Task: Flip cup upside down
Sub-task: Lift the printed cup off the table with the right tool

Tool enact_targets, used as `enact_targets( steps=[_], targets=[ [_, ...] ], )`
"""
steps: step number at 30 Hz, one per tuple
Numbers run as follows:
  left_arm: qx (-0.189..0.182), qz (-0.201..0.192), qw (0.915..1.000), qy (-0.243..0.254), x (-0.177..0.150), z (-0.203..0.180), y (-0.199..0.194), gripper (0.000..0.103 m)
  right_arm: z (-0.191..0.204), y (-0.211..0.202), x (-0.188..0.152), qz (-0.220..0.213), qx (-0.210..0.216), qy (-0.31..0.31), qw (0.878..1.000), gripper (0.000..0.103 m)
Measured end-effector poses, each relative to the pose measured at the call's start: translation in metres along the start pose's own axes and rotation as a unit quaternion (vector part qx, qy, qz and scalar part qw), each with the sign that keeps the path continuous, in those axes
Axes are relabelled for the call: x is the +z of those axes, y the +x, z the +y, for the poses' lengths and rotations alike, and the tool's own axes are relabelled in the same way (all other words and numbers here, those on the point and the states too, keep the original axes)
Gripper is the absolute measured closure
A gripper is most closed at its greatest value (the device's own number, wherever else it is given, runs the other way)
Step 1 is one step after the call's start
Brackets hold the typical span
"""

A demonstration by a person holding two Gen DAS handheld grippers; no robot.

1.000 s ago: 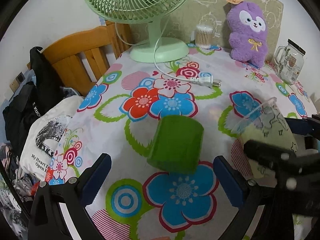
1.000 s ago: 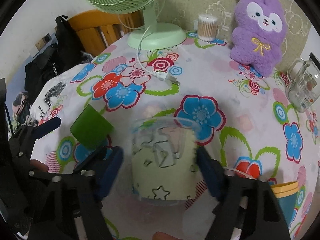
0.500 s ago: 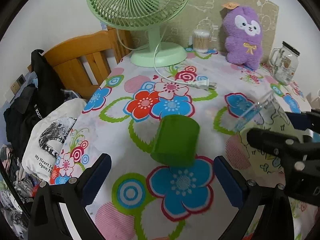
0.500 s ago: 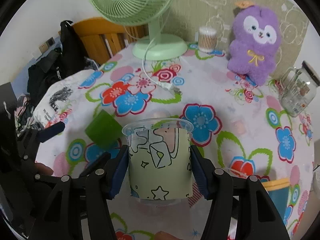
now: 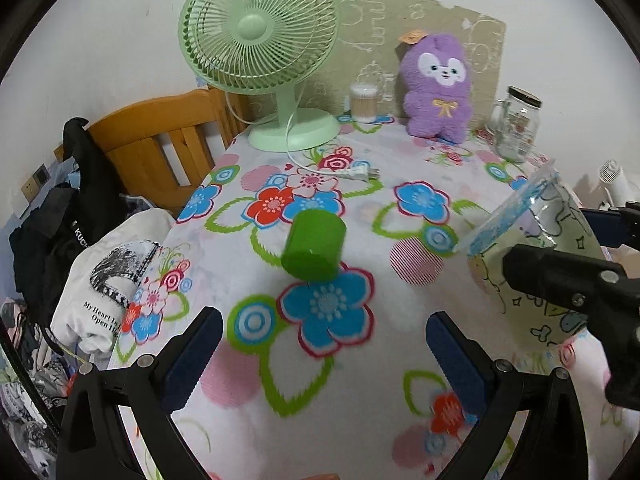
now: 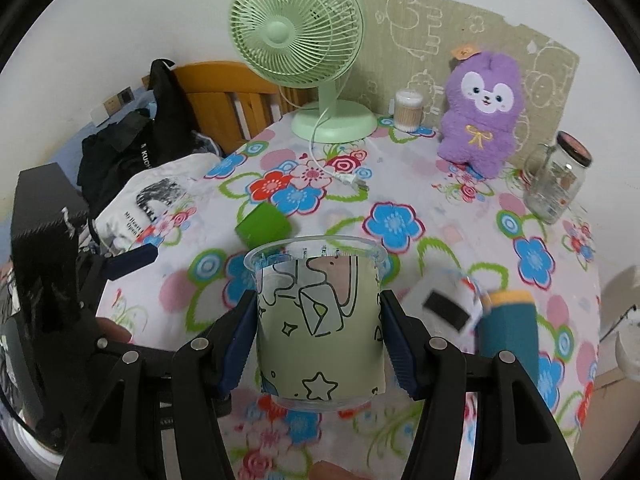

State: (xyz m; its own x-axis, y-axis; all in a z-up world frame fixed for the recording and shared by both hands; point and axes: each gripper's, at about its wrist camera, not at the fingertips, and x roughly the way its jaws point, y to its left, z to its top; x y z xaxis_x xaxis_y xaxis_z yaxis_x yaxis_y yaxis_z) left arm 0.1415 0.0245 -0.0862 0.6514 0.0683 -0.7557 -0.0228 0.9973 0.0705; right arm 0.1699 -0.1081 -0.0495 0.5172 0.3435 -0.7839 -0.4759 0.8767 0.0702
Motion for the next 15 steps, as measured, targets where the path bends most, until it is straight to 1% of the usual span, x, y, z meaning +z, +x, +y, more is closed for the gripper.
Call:
enact_targets(
  steps=[3, 10, 15],
  targets=[
    [-0.006, -0.002, 1.0000, 0.004, -0.012, -0.006, -0.013, 0.000, 0.003, -0.017, -0.020, -0.002, 0.001, -0.001, 1.000, 0.040],
    [-0.024, 0.004, 0.9994, 0.023, -0.042, -0.026, -0.033, 0.000, 0.007, -0.044, -0.069, 0.003, -0.015, 0.000, 1.000, 0.040],
    [-0.053, 0.023, 0.9972, 0.047, -0.065, -0.043, -0.037, 0.000, 0.001, -0.050, -0.103, 0.022, -0.028, 0.012, 0.999, 0.040]
  ],
)
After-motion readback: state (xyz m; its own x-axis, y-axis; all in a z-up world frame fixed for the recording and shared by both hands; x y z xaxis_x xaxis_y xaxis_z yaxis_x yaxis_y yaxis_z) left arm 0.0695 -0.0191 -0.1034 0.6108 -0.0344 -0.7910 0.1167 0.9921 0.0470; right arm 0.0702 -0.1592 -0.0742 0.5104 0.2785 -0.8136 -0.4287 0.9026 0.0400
